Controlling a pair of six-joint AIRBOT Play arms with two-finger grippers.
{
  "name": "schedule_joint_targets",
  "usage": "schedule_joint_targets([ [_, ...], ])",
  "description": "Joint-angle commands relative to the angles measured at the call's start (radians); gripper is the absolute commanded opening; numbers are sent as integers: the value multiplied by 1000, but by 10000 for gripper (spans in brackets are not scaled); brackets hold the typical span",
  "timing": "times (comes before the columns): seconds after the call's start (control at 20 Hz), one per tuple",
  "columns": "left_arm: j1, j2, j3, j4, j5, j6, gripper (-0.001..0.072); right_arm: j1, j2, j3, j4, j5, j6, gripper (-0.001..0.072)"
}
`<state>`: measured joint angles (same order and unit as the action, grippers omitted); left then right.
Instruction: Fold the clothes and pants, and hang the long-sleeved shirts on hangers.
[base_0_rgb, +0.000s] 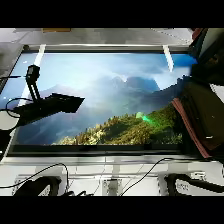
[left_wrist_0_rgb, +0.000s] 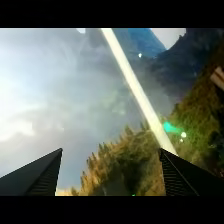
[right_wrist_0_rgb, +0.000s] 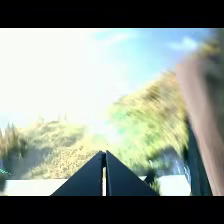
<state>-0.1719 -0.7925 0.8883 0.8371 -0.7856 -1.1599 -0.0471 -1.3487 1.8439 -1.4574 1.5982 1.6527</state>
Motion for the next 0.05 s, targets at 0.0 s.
schedule_joint_targets([
  [0.0, 1, 0, 1, 0, 0, 0, 700, 269, -4, -1, -168, -111, -42, 47],
])
